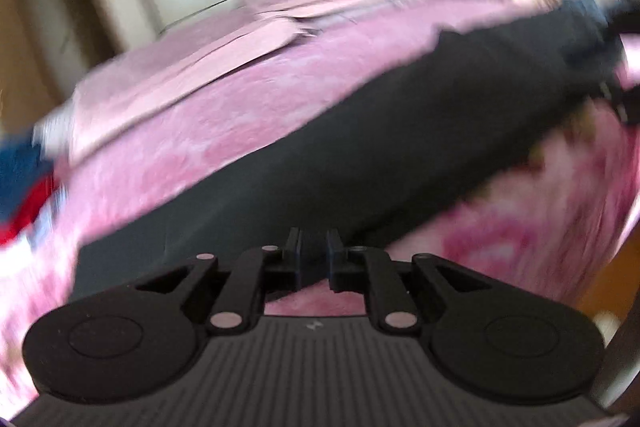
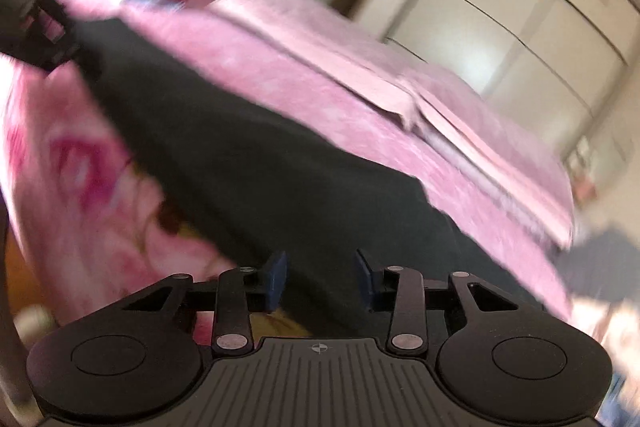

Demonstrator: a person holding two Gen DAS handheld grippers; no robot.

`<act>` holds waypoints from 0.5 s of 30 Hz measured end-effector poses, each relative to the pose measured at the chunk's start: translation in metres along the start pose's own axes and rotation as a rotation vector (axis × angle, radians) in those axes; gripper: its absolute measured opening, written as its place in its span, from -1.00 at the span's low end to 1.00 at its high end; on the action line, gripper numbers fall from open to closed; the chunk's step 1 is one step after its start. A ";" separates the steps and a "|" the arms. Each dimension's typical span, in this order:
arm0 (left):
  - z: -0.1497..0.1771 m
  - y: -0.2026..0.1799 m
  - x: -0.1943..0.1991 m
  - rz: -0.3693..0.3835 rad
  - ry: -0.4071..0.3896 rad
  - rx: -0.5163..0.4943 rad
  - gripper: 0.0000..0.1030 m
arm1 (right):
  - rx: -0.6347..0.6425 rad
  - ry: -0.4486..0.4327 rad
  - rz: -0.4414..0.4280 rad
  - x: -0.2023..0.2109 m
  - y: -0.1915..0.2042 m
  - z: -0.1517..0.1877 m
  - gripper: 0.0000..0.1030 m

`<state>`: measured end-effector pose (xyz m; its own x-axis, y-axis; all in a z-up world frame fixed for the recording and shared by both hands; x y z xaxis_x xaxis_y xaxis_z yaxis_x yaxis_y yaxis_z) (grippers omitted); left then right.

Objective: Fold clothes
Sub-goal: 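Grasp the folded dark trousers at both ends with both grippers and lift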

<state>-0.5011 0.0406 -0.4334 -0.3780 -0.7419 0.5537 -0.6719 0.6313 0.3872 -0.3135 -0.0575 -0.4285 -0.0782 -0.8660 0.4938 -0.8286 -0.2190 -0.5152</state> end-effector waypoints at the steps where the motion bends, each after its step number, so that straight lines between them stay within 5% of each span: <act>1: 0.002 -0.007 -0.004 -0.019 0.006 -0.084 -0.77 | 0.055 -0.005 0.003 -0.004 0.008 -0.002 -0.27; 7: 0.012 -0.029 -0.022 -0.111 0.021 -0.403 -0.77 | 0.269 -0.013 0.025 -0.032 0.045 -0.012 -0.27; 15: 0.022 -0.041 -0.023 -0.148 -0.005 -0.565 -0.75 | 0.449 0.006 0.056 -0.052 0.066 0.000 -0.27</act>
<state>-0.4791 0.0272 -0.4781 -0.3100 -0.8319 0.4603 -0.2747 0.5419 0.7943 -0.3640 -0.0268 -0.4887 -0.1202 -0.8800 0.4596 -0.5005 -0.3461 -0.7935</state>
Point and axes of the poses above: each gripper's, at about its wrist camera, not at the fingertips, and x roughly against the way its jaws point, y to its left, z to its underside, the point moved 10 cm from there along -x, roughly the way its jaws point, and after that the axes turned 1 degree about x, right-handed, at the moved point
